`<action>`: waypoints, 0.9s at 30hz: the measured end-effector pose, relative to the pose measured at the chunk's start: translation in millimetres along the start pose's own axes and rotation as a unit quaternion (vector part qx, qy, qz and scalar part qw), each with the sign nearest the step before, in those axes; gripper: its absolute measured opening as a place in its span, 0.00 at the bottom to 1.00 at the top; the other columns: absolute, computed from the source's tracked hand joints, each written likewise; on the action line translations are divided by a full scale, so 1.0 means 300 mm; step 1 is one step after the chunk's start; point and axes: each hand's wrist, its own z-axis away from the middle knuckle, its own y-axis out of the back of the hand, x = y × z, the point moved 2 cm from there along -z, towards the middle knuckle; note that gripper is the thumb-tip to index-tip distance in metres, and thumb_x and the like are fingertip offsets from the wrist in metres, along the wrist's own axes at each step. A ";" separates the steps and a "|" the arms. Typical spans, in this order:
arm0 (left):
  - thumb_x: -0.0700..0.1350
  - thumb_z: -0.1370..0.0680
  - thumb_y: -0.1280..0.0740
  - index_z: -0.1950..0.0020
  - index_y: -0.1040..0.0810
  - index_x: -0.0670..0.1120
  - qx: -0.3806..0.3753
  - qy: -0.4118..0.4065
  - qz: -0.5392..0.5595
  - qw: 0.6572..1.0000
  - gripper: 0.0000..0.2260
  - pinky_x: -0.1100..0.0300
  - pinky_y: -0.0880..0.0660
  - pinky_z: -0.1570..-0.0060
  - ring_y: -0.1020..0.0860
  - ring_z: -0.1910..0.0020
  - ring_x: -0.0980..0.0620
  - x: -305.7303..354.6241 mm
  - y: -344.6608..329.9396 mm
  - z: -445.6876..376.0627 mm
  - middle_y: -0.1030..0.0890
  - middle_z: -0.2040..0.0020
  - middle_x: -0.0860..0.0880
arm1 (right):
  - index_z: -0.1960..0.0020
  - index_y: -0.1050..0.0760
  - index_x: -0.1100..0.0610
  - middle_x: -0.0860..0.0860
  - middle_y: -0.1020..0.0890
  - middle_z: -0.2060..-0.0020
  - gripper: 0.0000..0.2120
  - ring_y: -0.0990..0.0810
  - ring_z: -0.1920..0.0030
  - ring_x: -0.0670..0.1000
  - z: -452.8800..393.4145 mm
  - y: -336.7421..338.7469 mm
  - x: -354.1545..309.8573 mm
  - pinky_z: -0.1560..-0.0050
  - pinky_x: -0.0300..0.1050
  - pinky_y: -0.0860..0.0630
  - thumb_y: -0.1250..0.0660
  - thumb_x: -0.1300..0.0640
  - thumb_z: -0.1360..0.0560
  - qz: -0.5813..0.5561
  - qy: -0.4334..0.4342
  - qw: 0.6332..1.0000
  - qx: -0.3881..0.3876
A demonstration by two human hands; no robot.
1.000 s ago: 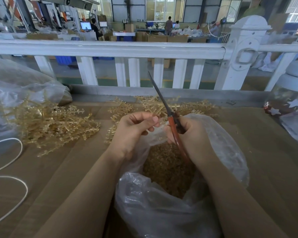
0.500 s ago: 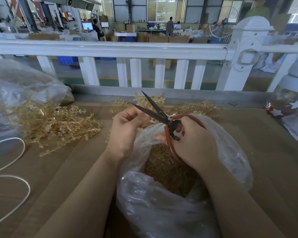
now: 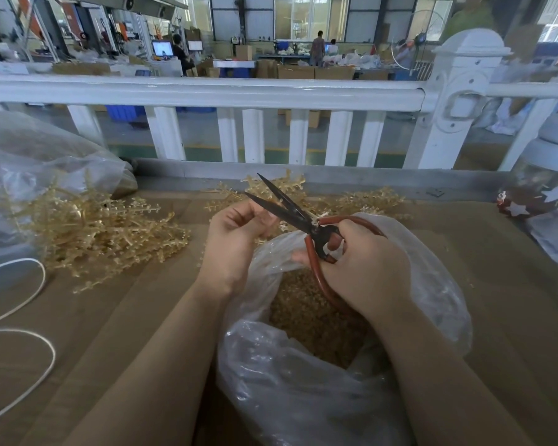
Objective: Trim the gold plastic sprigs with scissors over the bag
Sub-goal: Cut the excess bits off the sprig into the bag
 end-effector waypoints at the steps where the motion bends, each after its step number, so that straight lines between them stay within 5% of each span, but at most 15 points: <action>1: 0.39 0.25 0.34 0.59 0.22 0.39 0.002 0.000 -0.001 1.000 0.05 0.60 0.30 0.58 0.31 0.65 0.51 0.002 -0.002 -0.001 0.24 0.67 0.49 | 0.57 0.26 0.47 0.36 0.29 0.68 0.35 0.33 0.70 0.36 0.000 0.000 0.000 0.68 0.34 0.28 0.49 0.17 0.35 0.002 0.000 1.000 -0.002; 9: 0.33 0.22 0.34 0.58 0.24 0.30 0.030 -0.031 -0.023 0.999 0.07 0.64 0.28 0.60 0.30 0.66 0.52 -0.002 0.004 0.000 0.25 0.68 0.49 | 0.56 0.26 0.46 0.37 0.25 0.65 0.35 0.30 0.69 0.37 -0.002 0.001 -0.006 0.66 0.34 0.27 0.51 0.17 0.36 -0.008 0.008 1.000 -0.017; 14: 0.33 0.22 0.34 0.60 0.21 0.40 0.026 -0.042 -0.036 0.998 0.08 0.68 0.27 0.59 0.26 0.67 0.60 0.011 -0.004 0.003 0.21 0.69 0.56 | 0.53 0.21 0.47 0.40 0.20 0.64 0.37 0.23 0.64 0.41 0.001 0.004 -0.007 0.60 0.40 0.22 0.49 0.18 0.35 -0.028 0.001 0.999 -0.032; 21: 0.33 0.21 0.34 0.58 0.21 0.40 0.005 -0.049 -0.020 0.999 0.07 0.69 0.27 0.59 0.24 0.65 0.61 0.015 -0.004 0.002 0.20 0.66 0.56 | 0.53 0.20 0.49 0.40 0.21 0.65 0.36 0.23 0.65 0.43 -0.001 0.005 -0.005 0.60 0.41 0.21 0.47 0.19 0.34 -0.021 -0.004 0.999 -0.031; 27: 0.33 0.21 0.35 0.57 0.23 0.38 -0.025 -0.044 0.002 0.999 0.05 0.67 0.27 0.57 0.25 0.64 0.60 0.009 0.003 0.000 0.20 0.65 0.55 | 0.48 0.20 0.45 0.40 0.18 0.63 0.34 0.22 0.64 0.41 0.002 -0.003 0.002 0.63 0.31 0.27 0.43 0.19 0.34 -0.066 0.000 0.997 -0.040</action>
